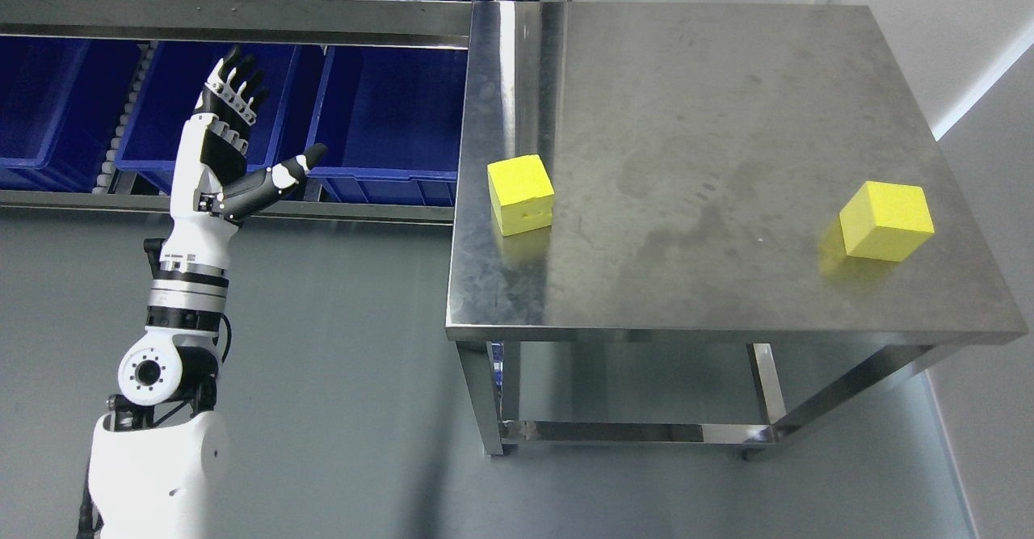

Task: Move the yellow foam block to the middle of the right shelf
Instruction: 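Reach the left hand toward the yellow foam cube nearer the robot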

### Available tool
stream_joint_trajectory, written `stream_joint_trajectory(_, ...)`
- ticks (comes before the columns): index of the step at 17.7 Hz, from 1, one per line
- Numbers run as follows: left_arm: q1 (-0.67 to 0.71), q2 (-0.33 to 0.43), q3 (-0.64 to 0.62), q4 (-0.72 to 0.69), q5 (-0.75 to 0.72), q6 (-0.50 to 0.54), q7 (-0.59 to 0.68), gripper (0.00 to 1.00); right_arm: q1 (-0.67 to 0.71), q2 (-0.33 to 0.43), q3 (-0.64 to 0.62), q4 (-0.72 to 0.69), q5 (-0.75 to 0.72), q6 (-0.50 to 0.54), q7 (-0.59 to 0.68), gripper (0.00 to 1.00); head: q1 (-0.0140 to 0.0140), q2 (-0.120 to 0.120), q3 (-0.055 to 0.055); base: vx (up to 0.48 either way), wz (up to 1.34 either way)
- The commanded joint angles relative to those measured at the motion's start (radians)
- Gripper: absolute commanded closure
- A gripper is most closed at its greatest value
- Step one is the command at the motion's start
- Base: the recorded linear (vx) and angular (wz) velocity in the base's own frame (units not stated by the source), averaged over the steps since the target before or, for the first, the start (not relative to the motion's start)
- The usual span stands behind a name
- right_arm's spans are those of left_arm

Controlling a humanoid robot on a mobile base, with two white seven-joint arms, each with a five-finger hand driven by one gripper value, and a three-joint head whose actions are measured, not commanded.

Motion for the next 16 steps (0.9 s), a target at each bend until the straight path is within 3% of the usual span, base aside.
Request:
stream_joint_trajectory(1,0.013,-0.001,-0.075,-0.001,0.0,-0.01,-0.001,0.0,-0.002,-0.017,0.0,-0.017,0.0,0.001,0.0,0.0,0.0,0.0,0.0,0.0,0.0)
stream_joint_trajectory(5,0.024,0.019,-0.075,-0.001,0.003,-0.01,-0.024,0.0,-0.002,-0.017,0.0,-0.017,0.0,0.001,0.0,0.0,0.0,0.0,0.0,0.0,0.0)
stream_joint_trajectory(10,0.023,0.076,-0.078,-0.016,0.003,-0.051,-0.198,0.0,-0.002,-0.017,0.0,-0.017,0.0,0.001,0.0,0.0,0.0,0.0,0.0,0.0,0.0)
stream_joint_trajectory(16,-0.075,0.17,-0.271,0.002,-0.018,-0.004,-0.245,0.0,-0.002,-0.017,0.0,-0.017,0.0,0.001,0.0,0.0,0.0,0.0,0.0,0.0,0.0)
